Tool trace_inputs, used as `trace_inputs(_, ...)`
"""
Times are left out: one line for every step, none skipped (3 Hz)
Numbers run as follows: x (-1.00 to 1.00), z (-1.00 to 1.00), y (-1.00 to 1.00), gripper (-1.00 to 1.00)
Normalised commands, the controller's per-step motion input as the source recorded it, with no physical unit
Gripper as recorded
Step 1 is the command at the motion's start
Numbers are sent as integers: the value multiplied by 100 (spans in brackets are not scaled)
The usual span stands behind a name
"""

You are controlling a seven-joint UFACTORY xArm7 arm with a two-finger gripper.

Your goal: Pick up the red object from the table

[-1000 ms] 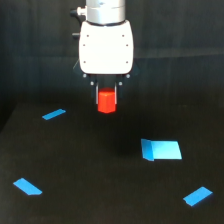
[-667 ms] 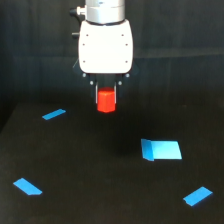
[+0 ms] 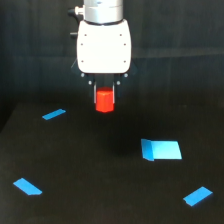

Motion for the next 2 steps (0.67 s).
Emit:
trace_inputs(-3, 7, 3, -98)
trace_inputs(-1, 3, 14, -96)
